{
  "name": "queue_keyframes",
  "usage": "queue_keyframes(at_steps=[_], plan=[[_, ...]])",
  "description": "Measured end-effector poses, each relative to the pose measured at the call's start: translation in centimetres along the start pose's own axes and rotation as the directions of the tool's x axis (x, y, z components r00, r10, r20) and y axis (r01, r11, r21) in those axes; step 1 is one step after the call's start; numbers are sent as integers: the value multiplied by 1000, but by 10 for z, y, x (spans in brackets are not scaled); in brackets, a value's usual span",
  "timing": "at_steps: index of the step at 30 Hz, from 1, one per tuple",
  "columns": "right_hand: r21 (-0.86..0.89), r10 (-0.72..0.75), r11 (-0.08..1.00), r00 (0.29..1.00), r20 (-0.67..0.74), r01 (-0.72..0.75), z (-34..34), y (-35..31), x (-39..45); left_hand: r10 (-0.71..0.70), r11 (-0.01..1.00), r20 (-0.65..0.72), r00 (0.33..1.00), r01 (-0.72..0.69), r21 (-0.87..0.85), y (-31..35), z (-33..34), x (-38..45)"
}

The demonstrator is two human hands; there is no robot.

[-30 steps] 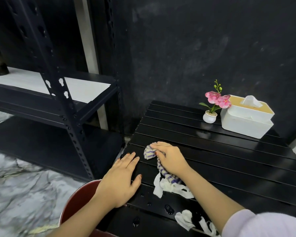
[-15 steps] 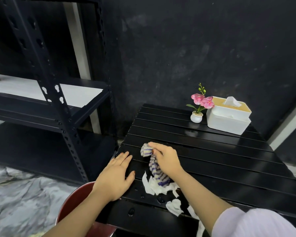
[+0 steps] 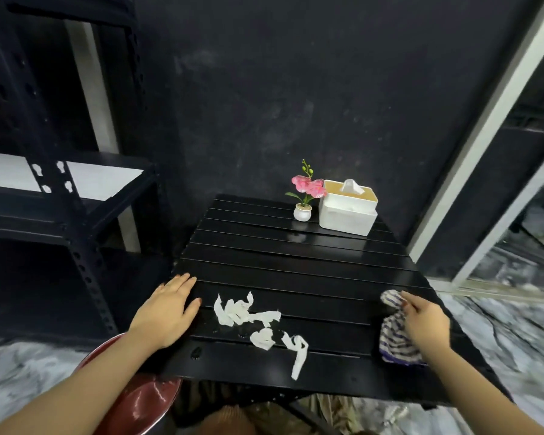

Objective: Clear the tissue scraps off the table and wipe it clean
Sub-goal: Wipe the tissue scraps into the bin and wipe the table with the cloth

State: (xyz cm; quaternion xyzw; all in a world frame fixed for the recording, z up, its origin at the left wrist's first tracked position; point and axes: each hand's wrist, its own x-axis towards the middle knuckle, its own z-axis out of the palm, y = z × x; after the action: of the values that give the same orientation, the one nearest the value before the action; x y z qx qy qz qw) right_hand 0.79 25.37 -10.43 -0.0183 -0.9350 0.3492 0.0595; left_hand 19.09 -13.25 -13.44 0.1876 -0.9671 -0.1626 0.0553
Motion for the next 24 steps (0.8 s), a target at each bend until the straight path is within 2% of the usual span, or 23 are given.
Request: queue_keyframes(at_steps=[4, 7, 11, 17, 24], plan=[[-64, 144, 987, 989, -18, -145, -36, 40, -12, 16, 999, -15, 1000, -16, -32, 3, 0, -21], [-53, 150, 987, 989, 17, -149, -37, 44, -29, 33, 999, 20, 999, -33, -15, 3, 5, -33], [-136, -29, 990, 998, 48, 35, -8, 23, -60, 26, 1000, -13, 1000, -26, -1, 4, 10, -36], [-220, -275, 925, 946, 172, 309, 61, -39, -109, 31, 999, -29, 999, -31, 15, 2, 14, -37], [-319, -347, 841, 887, 304, 438, 126, -101, -142, 44, 999, -34, 998, -44, 8, 0, 15, -37]])
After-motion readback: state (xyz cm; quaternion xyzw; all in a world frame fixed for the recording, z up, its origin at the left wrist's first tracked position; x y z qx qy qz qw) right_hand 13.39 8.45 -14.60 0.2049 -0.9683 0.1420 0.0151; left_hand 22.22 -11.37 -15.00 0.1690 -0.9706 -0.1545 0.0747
